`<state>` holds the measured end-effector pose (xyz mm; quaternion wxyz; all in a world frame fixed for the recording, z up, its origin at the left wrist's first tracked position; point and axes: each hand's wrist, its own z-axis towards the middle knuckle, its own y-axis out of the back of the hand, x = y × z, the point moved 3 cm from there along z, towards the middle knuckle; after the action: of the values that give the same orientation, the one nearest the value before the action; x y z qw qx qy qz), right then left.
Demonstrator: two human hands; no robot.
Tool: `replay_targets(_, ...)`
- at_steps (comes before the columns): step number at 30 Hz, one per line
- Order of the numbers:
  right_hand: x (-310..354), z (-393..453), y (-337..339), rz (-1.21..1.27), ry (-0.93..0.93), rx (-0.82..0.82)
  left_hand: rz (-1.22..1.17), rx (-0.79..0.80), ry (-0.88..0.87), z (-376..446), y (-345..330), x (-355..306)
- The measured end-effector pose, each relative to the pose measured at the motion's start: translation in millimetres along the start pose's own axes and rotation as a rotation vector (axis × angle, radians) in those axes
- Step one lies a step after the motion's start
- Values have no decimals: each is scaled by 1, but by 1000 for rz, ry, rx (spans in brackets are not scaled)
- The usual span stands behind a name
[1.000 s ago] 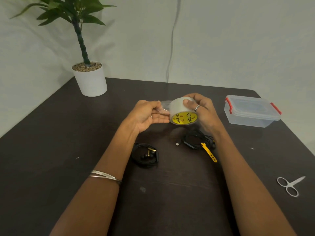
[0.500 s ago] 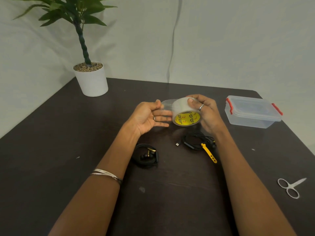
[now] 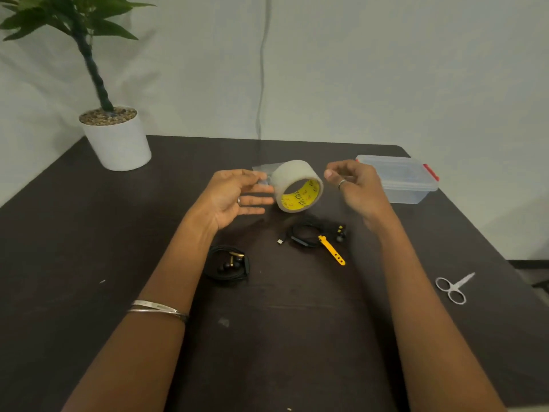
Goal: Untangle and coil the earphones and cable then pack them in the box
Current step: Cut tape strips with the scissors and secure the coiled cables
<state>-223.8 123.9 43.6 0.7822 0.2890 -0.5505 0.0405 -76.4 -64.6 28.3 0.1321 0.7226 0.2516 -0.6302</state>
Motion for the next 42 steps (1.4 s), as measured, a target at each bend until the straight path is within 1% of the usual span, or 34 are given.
replay_targets(3, -11, -29, 41, -179, -132, -71, 6, -8, -16, 3, -3, 3)
replay_targets(6, -28, -71, 81, -548, -396, -282, 3, -2, -30, 5, -9, 6)
replay_targets(8, -36, -99, 93, -784, -552, -399, -3, 7, -36, 4, -13, 7)
replay_targets(9, -40, -108, 95, -854, -618, -435, -3, 12, -39, 4, -15, 6)
replay_targets(11, -51, -124, 96, -916, -729, -484, -2, 26, -43, 3, -20, 6)
replay_targets(12, -55, -128, 96, -932, -748, -482, 0, 33, -46, 2, -22, 6)
replay_targets(14, -55, -129, 91, -997, -663, -426, 3, 48, -42, 1, -26, 8)
replay_targets(16, -52, -124, 82, -1046, -498, -322, 4, 58, -34, -1, -29, 11)
replay_targets(18, -46, -115, 74, -1041, -338, -235, -3, 64, -32, -2, -32, 13)
replay_targets(20, -42, -105, 72, -996, -239, -203, -15, 64, -32, -3, -33, 14)
replay_targets(22, -37, -99, 74, -950, -217, -202, -21, 64, -32, -3, -32, 13)
replay_targets(24, -32, -95, 76, -880, -254, -198, -21, 61, -31, -3, -31, 12)
replay_targets(26, -31, -89, 75, -776, -335, -187, -22, 61, -27, -4, -31, 12)
replay_targets(28, -33, -83, 70, -717, -433, -130, -27, 61, -25, -4, -31, 13)
replay_targets(30, -36, -76, 62, -604, -445, -80, -26, 62, -21, -4, -31, 12)
replay_targets(32, -30, -71, 53, -374, -385, -93, -27, 69, -19, -4, -31, 12)
replay_targets(35, 1, -63, 40, 15, -233, -150, -46, 90, -21, -5, -29, 10)
replay_targets(37, 27, -55, 25, 237, -154, -130, -59, 111, -14, -5, -27, 7)
replay_targets(38, 37, -51, 17, 303, -126, -107, -65, 121, -8, -5, -26, 7)
replay_targets(40, 50, -39, -2, 338, -80, -62, -78, 127, -5, -6, -24, 5)
replay_targets(42, 56, -27, -20, 250, -18, -45, -97, 127, -9, -6, -22, 3)
